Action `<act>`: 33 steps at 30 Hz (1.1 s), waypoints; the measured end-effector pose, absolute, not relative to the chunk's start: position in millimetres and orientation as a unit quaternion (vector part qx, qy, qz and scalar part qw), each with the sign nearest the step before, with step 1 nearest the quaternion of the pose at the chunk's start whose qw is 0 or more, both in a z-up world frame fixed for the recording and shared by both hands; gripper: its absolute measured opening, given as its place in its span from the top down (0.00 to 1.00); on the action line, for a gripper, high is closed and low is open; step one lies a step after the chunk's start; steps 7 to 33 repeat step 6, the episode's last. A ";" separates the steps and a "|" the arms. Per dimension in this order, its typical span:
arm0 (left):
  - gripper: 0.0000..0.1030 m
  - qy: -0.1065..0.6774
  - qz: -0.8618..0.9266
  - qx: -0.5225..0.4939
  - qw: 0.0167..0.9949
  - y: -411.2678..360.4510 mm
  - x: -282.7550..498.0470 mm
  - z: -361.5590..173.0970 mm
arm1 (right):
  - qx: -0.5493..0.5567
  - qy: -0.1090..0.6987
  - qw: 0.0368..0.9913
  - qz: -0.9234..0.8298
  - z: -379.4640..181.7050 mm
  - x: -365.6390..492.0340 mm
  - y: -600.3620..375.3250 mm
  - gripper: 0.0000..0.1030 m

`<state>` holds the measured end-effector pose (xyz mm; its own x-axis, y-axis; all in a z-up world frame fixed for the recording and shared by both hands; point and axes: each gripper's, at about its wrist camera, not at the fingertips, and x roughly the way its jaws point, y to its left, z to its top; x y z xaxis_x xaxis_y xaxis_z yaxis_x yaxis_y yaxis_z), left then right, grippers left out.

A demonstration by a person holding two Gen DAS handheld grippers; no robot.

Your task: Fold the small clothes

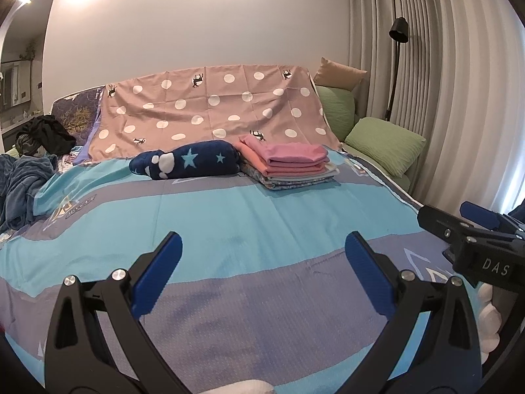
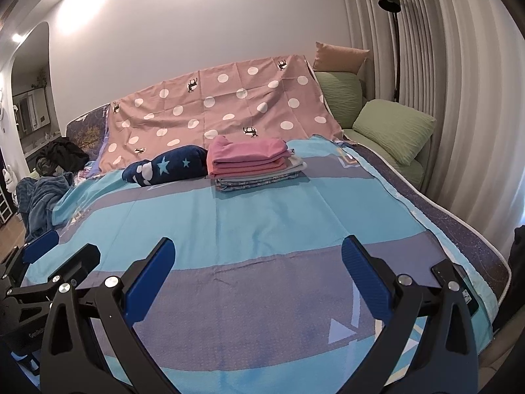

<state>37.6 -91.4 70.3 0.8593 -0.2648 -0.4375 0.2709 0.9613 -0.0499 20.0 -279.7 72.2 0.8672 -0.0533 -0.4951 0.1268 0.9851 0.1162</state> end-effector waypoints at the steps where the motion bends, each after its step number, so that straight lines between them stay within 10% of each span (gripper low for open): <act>1: 0.02 0.227 -0.139 0.007 0.964 -91.6 37.7 70.1 | 0.073 0.253 0.964 -0.046 72.2 20.1 -279.8 0.01; 33: 0.02 0.228 -0.140 0.005 0.963 -91.3 38.0 70.1 | 0.071 0.254 0.963 -0.044 71.3 20.5 -278.9 0.01</act>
